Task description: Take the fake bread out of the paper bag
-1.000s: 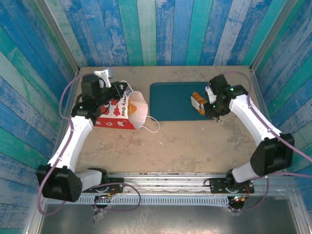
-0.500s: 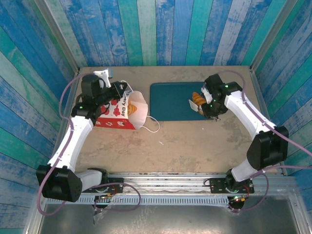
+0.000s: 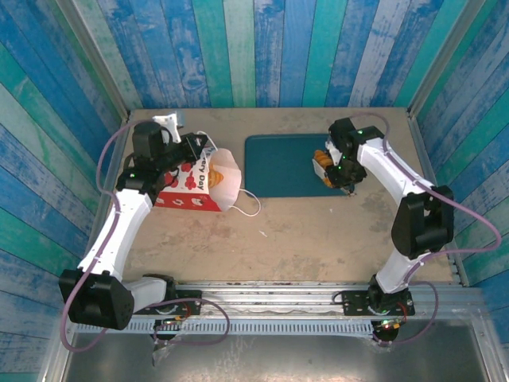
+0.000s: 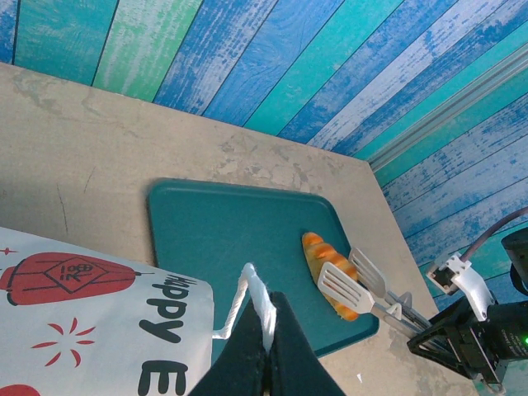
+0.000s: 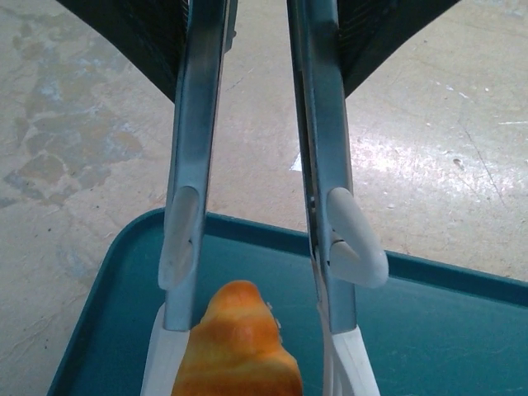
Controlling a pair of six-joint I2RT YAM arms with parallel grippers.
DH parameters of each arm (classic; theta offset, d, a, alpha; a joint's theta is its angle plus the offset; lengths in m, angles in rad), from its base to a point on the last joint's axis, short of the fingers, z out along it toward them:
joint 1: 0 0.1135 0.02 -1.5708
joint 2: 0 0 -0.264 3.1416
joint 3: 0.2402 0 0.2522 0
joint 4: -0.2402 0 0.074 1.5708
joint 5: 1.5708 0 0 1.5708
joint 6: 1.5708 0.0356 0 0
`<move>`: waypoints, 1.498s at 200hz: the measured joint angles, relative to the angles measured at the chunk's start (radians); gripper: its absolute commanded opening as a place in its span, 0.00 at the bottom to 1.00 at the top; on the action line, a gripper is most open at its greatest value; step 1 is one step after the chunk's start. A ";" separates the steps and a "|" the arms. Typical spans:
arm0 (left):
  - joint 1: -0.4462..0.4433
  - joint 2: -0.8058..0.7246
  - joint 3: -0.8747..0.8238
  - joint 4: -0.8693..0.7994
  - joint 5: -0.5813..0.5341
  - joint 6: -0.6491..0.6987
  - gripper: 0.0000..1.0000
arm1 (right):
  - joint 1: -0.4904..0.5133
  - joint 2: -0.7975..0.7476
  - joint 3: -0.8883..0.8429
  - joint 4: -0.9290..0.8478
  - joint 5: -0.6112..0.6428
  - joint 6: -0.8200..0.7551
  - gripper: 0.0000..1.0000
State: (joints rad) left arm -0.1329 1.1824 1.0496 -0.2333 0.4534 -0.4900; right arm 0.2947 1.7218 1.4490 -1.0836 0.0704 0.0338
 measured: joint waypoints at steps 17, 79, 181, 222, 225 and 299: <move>0.000 0.000 0.000 0.000 -0.001 0.000 0.00 | -0.008 0.000 0.025 -0.005 -0.010 0.008 0.40; 0.000 0.000 0.001 0.000 -0.028 -0.001 0.00 | -0.069 0.027 0.151 -0.006 -0.026 0.053 0.40; 0.000 -0.002 0.006 -0.008 -0.037 -0.009 0.00 | -0.095 0.190 0.277 -0.016 0.010 0.059 0.40; 0.000 -0.018 0.009 -0.028 -0.055 -0.008 0.00 | -0.099 0.211 0.293 -0.020 0.021 0.052 0.48; 0.000 -0.019 0.010 -0.029 -0.056 -0.008 0.00 | -0.099 0.211 0.293 -0.020 0.022 0.051 0.48; 0.000 -0.021 0.015 -0.029 -0.055 -0.009 0.00 | -0.100 0.211 0.293 -0.021 0.023 0.029 0.45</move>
State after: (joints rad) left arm -0.1333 1.1618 1.0649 -0.2623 0.3981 -0.4992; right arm 0.1947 1.9327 1.7420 -1.1042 0.0937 0.0628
